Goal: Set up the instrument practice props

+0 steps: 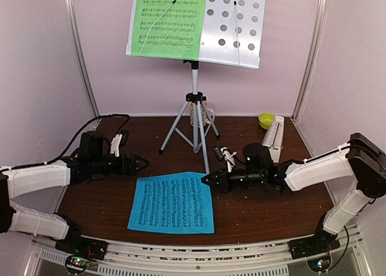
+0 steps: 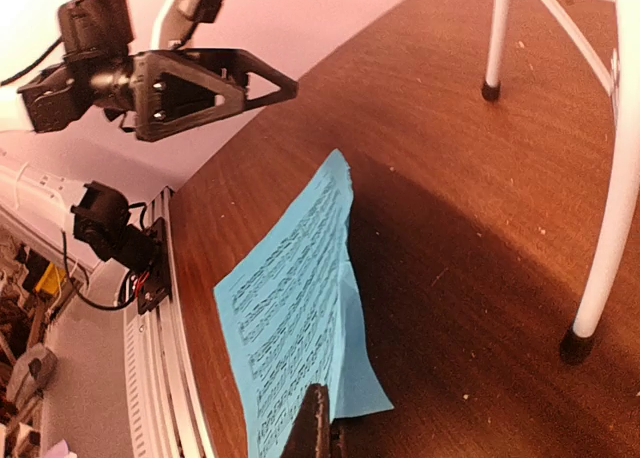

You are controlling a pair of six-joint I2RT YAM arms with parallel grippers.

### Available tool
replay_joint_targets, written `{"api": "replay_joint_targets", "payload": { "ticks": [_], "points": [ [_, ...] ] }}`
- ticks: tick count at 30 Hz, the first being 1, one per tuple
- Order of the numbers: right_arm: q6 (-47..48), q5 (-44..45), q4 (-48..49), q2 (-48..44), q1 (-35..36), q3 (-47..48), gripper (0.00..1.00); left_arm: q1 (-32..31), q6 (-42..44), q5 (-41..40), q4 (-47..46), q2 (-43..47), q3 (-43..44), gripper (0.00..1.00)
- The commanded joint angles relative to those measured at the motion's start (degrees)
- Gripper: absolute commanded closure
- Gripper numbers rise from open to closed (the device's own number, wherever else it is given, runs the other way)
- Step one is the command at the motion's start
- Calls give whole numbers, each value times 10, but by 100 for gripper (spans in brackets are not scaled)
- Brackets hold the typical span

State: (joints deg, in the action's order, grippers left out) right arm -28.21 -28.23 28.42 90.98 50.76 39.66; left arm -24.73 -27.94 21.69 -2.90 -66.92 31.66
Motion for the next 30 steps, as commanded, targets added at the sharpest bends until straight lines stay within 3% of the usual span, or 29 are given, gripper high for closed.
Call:
{"api": "replay_joint_targets", "payload": {
  "ticks": [1,10,14,19,23,27,29,30],
  "points": [
    [133,-2,52,-79,-1,-48,100,8,29,50,-82,34,-14,2],
    [293,-42,-8,-236,0,-99,100,17,38,93,-253,80,-89,2],
    [308,-49,-9,-288,0,-113,100,17,34,149,-373,45,-122,2],
    [314,-46,-22,-332,0,-113,100,15,20,155,-505,4,-172,4],
    [312,-46,-31,-353,0,-108,100,-6,19,190,-589,-25,-168,15],
    [304,-49,-33,-363,0,-103,100,-39,42,207,-613,-37,-145,23],
    [299,-43,-33,-370,0,-104,100,-48,44,215,-625,-36,-136,36],
    [296,-37,-34,-374,-1,-106,100,-48,42,220,-630,-35,-135,49]
  ]
}}
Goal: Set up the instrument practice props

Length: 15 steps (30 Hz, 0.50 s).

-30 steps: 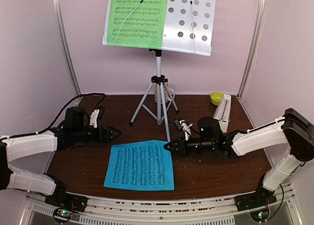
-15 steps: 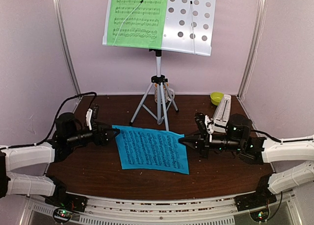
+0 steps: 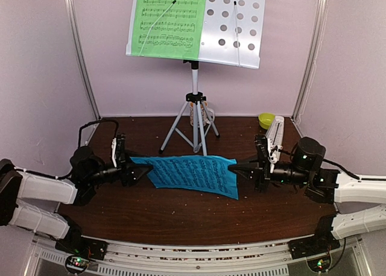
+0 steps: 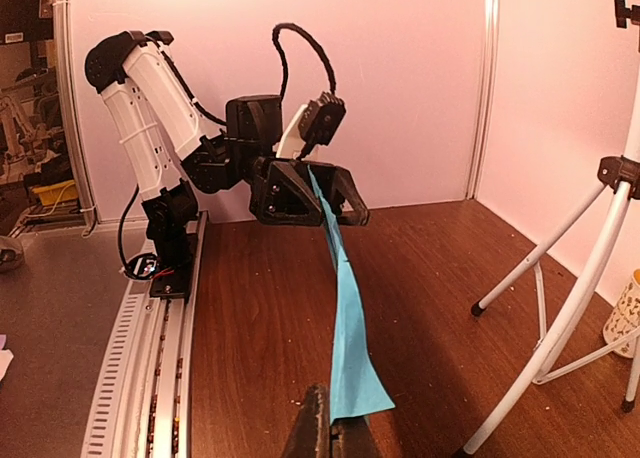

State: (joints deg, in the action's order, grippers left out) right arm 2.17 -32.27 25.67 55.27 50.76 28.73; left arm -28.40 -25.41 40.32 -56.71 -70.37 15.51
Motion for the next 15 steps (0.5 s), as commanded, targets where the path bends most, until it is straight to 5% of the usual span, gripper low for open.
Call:
{"api": "replay_joint_targets", "payload": {
  "ticks": [1,4,7,8,10,13,15],
  "points": [
    [-12,8,-6,-21,-3,2,100,-12,16,35,-95,4,27,62],
    [-30,21,-1,-28,-15,-6,100,-11,20,34,-69,29,33,96],
    [-32,49,-33,-27,-22,-2,96,-12,53,28,42,78,64,100],
    [-30,64,-53,-26,-22,5,86,-13,73,26,105,95,81,100],
    [-25,114,-106,-26,-22,24,44,-17,128,17,235,128,121,100],
    [-5,189,-219,-31,-22,80,13,-32,209,-4,456,152,208,100],
    [10,217,-274,-35,-22,115,6,-42,258,-14,591,151,276,100]
  ]
}}
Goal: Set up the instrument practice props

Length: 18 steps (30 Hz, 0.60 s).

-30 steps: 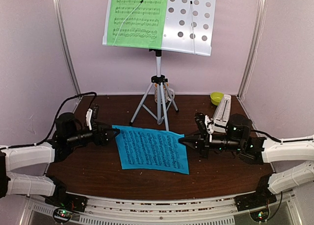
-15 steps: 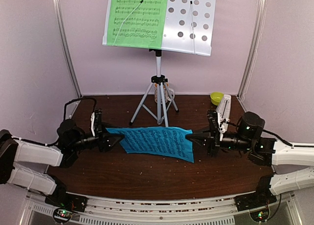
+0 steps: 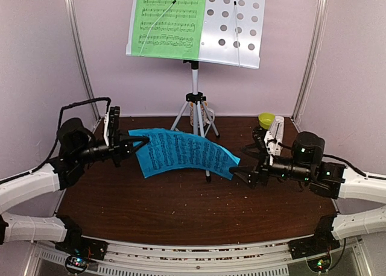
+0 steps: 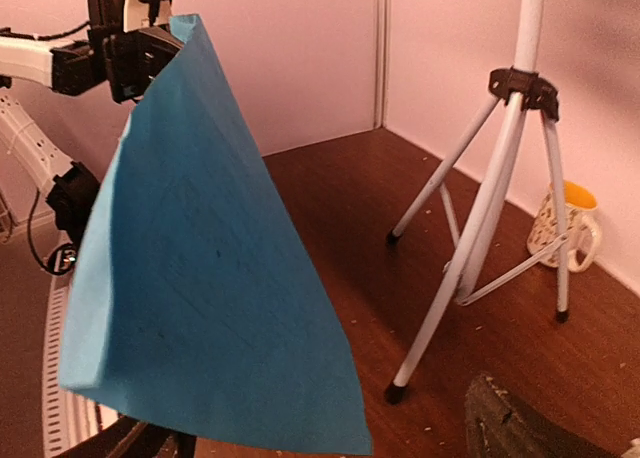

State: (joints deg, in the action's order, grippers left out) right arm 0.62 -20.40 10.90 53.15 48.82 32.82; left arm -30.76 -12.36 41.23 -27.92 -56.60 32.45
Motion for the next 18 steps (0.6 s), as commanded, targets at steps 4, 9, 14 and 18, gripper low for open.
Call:
{"api": "replay_joint_targets", "payload": {
  "ticks": [4,9,14,18],
  "points": [
    [53,137,-187,-7,-1,130,0,-41,203,-18,502,-12,213,100],
    [87,155,-239,25,28,197,0,-82,267,-21,666,-73,328,100],
    [115,126,-243,65,62,245,3,-121,298,-21,734,-131,406,100],
    [141,82,-267,114,93,291,13,-141,321,-18,767,-169,449,100]
  ]
}}
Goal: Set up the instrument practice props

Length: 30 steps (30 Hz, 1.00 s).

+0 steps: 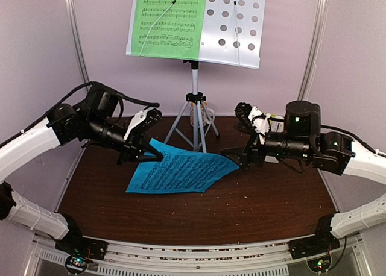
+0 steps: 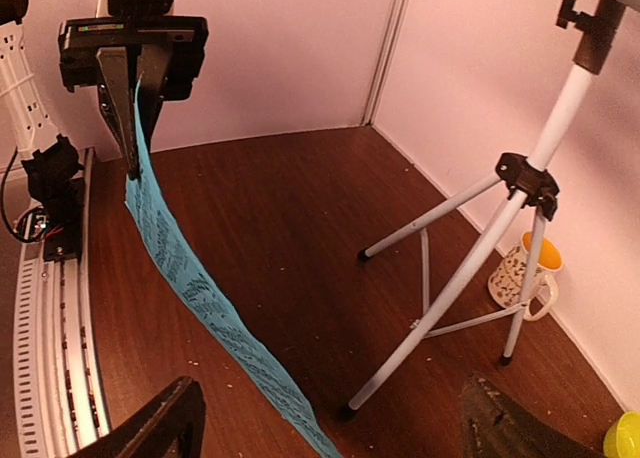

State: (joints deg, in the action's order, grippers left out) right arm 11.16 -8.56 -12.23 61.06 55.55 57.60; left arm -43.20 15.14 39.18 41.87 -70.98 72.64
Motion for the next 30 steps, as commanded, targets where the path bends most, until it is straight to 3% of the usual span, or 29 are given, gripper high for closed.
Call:
{"api": "replay_joint_targets", "payload": {
  "ticks": [1,12,17,19,21,22,26,30],
  "points": [
    [44,-44,-43,48,30,53,14,-22,51,2,75,-33,57,100],
    [74,-100,-62,152,87,119,28,-48,100,13,110,-68,107,100],
    [67,-121,-68,180,93,144,53,-49,108,5,110,-71,123,100],
    [64,-122,-72,187,95,149,69,-49,108,-6,110,-75,130,100],
    [59,-114,-74,188,96,152,94,-49,111,-15,104,-75,133,100],
    [56,-108,-75,186,96,151,100,-49,107,-24,94,-71,130,99],
    [38,-91,-51,155,92,128,100,-45,70,-64,6,-30,90,64],
    [-2,-105,-5,105,64,88,100,-9,-11,-78,-140,50,0,41]
  ]
}}
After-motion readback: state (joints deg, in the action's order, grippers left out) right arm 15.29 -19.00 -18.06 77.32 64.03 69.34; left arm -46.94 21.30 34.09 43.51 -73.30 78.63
